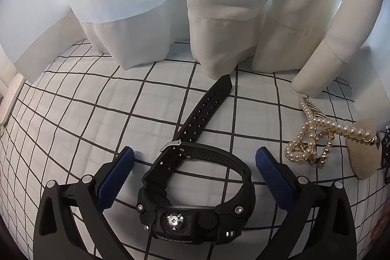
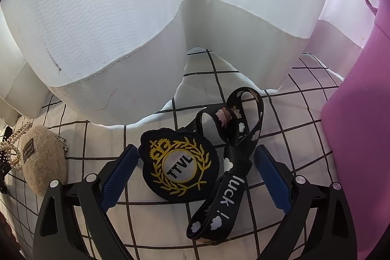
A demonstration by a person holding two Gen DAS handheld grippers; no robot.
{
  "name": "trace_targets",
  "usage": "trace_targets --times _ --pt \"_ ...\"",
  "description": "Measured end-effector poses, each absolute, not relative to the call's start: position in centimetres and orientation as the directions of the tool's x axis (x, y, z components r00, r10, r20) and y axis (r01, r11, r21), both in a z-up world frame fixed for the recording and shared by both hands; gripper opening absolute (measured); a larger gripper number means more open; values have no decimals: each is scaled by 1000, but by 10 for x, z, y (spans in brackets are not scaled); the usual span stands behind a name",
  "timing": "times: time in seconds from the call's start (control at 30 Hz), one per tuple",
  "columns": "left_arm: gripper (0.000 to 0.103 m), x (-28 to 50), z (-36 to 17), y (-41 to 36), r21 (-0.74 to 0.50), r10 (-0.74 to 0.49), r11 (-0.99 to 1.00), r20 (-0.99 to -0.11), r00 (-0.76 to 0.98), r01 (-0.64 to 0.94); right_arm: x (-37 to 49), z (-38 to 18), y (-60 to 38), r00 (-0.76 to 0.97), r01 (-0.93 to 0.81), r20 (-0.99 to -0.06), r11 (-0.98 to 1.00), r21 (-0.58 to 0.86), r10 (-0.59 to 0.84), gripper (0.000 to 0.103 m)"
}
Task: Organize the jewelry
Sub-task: 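Grasp the black sports watch with the left tool while the right tool grasps the black lanyard, then carry the watch and lanyard over the pink tub with both tools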
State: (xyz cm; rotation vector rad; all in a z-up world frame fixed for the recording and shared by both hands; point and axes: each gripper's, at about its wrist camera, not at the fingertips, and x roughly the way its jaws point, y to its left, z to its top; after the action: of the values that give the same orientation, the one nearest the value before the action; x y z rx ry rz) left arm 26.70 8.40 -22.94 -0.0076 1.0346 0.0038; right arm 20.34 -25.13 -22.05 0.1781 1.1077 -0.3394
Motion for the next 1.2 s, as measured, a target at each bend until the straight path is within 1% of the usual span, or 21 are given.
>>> trace_targets --times 0.03,0.1,0.13,0.17,0.2,0.27,0.5,0.53,0.57,0.63,0.87,0.9,1.0,1.2 --pt "95 266 -229 84 -5 -2 1000 -861 509 -5 203 -220 -251 404 356 -897 934 -28 -181 88" --pt "90 259 -228 85 -7 -5 1000 -858 513 -2 194 -213 -248 413 359 -891 933 -30 -188 78" --pt "86 257 -228 86 -7 -6 1000 -857 515 0 191 -211 -247 417 357 -889 934 -32 -190 69" --pt "81 256 -227 86 -7 -7 1000 -856 518 2 189 -209 -246 419 354 -888 935 -32 -189 64" --pt "79 255 -226 86 -7 -8 1000 -854 519 4 188 -209 -245 421 350 -887 936 -33 -189 61" --pt "68 252 -224 87 -11 -11 1000 -851 524 4 187 -207 -241 425 338 -885 940 -39 -190 49" --pt "67 244 -223 95 -33 -33 999 -852 522 9 181 -205 -236 427 338 -884 940 -41 -192 48" --pt "67 242 -223 97 -36 -34 999 -853 522 5 180 -203 -235 434 331 -883 943 -30 -181 39" --pt "67 240 -223 100 -41 -36 999 -853 521 1 185 -203 -235 434 326 -883 945 -32 -180 35" --pt "67 234 -222 104 -55 -44 998 -854 519 -5 184 -200 -232 435 314 -883 949 -37 -178 30" --pt "67 211 -216 115 -71 -59 997 -857 512 -4 172 -195 -229 458 296 -881 955 22 -122 24" --pt "67 207 -214 117 -71 -60 997 -856 514 -3 170 -194 -230 462 297 -879 955 29 -117 21" --pt "67 197 -208 124 -61 -54 998 -848 528 4 157 -180 -220 478 301 -871 953 44 -111 21" --pt "67 181 -191 130 -62 -61 998 -836 545 16 141 -170 -219 505 293 -857 954 63 -98 21"
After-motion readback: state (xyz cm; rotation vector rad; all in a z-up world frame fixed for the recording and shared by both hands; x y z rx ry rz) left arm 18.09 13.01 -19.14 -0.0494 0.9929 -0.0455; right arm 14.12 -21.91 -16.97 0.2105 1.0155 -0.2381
